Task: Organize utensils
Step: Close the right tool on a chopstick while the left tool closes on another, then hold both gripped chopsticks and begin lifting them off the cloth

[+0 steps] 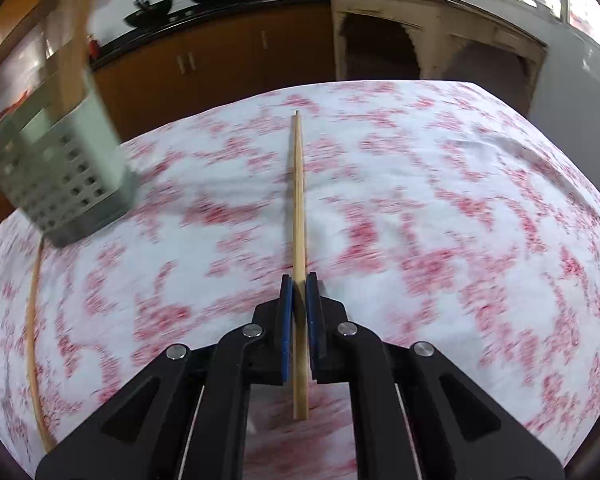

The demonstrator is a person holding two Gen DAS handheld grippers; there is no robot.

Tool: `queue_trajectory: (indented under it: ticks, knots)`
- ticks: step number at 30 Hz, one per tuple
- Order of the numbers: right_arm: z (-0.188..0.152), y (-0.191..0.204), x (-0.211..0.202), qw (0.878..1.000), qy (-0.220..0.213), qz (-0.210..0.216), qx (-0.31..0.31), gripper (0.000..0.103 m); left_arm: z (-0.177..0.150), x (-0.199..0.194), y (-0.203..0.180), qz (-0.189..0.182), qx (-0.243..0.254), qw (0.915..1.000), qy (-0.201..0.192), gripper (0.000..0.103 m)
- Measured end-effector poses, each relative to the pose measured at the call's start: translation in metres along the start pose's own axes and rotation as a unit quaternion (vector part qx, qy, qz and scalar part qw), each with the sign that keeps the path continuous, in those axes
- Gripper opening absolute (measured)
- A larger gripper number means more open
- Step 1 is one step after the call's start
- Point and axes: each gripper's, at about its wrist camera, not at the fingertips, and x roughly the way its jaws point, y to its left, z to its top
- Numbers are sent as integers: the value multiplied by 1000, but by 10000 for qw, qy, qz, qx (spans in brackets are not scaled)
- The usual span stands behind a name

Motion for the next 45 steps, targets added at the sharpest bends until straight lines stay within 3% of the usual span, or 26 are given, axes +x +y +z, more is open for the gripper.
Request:
queue_trajectory:
  ticks: [6, 8, 12, 13, 19, 22, 30, 45]
  knots:
    - [-3, 2, -2, 9998, -34, 54, -205, 7, 0, 25, -24, -13, 97, 9996, 274, 57]
    - [-4, 3, -3, 9997, -28, 83, -224, 7, 0, 35, -30, 114, 129, 9991, 393, 46]
    - [-3, 10, -4, 9990, 21, 301, -331, 7, 0, 41, -32, 415, 242, 9982, 356, 10]
    - [-5, 13, -4, 9984, 32, 399, -405, 7, 2, 42, -25, 394, 157, 9984, 374, 8]
    - [-11, 32, -8, 9953, -65, 511, -820, 8, 9, 42, 29, 747, -200, 9964, 352, 8]
    - [-10, 30, -8, 9954, -52, 581, -758, 8, 8, 39, 47, 697, -182, 9969, 316, 9]
    - [-11, 33, -7, 9954, -54, 548, -785, 8, 7, 39, 50, 560, -73, 9979, 310, 19]
    - [-10, 30, -6, 9954, -48, 583, -753, 8, 7, 39, 49, 559, -53, 9979, 315, 21]
